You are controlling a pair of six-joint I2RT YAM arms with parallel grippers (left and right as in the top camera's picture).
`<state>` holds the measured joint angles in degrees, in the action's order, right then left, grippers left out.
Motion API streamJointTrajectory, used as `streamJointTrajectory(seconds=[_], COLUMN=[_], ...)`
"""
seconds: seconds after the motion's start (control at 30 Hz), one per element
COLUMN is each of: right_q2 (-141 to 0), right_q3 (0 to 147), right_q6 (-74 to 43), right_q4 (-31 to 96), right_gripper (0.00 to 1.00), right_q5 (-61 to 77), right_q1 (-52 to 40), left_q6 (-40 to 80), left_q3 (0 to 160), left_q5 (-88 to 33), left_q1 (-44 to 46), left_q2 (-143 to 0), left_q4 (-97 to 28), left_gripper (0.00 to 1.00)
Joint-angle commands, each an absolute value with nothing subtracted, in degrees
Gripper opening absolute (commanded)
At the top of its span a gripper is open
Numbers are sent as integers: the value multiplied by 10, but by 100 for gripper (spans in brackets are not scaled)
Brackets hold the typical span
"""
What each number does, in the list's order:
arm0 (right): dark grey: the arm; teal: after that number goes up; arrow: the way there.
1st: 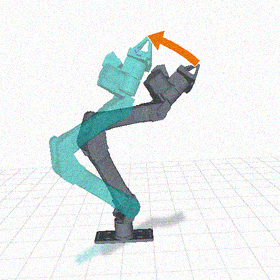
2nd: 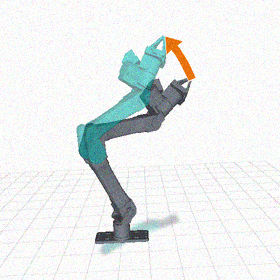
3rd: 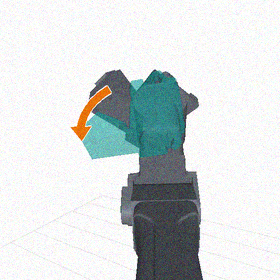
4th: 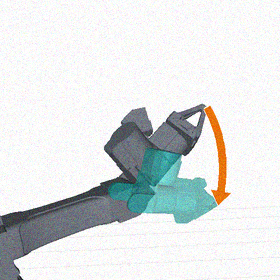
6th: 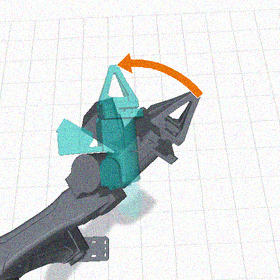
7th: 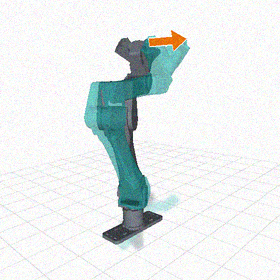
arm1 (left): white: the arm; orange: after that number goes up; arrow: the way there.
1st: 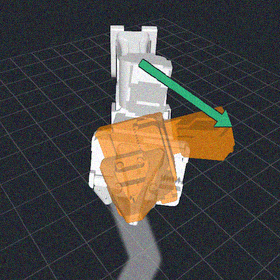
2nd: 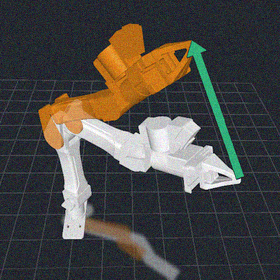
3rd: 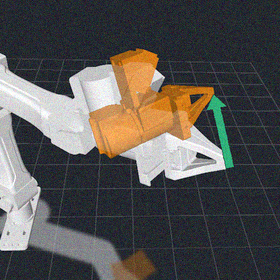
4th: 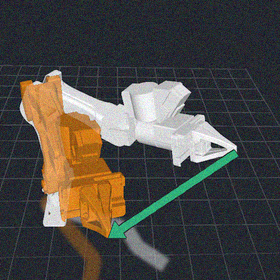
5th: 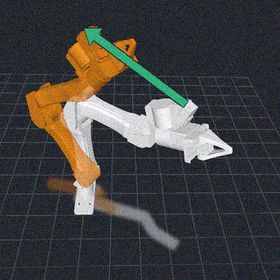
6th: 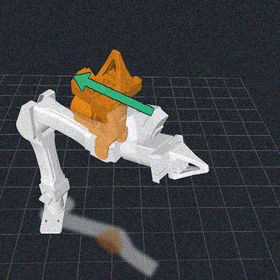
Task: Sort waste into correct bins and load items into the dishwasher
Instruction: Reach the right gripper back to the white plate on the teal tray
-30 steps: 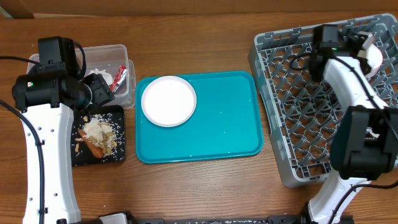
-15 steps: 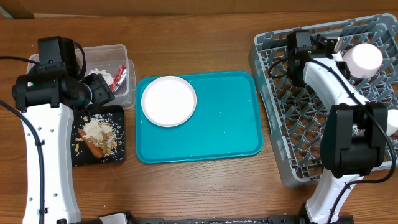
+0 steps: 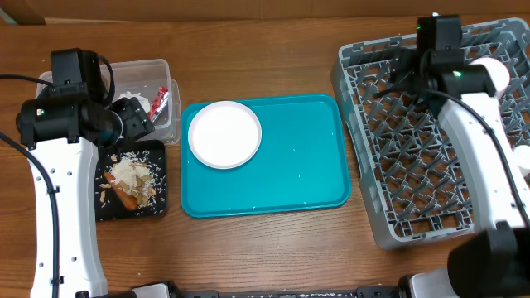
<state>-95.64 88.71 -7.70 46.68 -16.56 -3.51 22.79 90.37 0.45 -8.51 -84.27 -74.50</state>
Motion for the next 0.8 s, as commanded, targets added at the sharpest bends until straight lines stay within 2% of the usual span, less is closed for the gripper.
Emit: streamJointTrajectory(seconds=[0.0,0.17,0.33,0.77], right_q2=[-943,-974,-1030,-1189], right_q3=[896,896,896,896], right_q6=[-44,-44,-45,-87], right_q4=[483,511,510,400], right_gripper=[81,81,81,72], right_q5=[65,130,134,103], right_q1=[-67,-133,-213,-321], left_q6=[232,232,232,232], left_q3=[904,904,904,904], left_q5=[0,0,0,0], left_q1=[-86,-86,-86,-86], left_q2=[-837,-837,-840,-841], left_q4=[-743,-743,-743,-743], left_gripper=[79,82,82,83])
